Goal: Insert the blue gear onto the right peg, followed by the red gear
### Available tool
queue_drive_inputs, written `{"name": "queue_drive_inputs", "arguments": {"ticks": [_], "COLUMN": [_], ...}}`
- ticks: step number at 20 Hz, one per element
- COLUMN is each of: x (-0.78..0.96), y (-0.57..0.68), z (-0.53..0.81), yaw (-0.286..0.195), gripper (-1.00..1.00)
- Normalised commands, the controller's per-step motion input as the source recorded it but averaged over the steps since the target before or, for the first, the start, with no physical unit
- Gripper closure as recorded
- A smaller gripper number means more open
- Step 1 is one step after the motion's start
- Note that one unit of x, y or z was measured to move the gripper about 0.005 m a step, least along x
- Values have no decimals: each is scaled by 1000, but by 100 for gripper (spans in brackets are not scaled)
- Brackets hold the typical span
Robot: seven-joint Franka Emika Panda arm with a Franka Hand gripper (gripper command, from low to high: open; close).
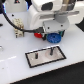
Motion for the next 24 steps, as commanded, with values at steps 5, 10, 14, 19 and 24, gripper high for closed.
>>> {"name": "queue_drive_inputs", "arguments": {"ticks": [5, 10, 14, 19, 24], "x": [43, 201, 374, 564, 671], "y": [11, 26, -98, -173, -304], "z": [173, 410, 598, 540, 341], "yaw": [0, 0, 0, 0, 0], "gripper": [100, 100, 100, 100, 100]}}
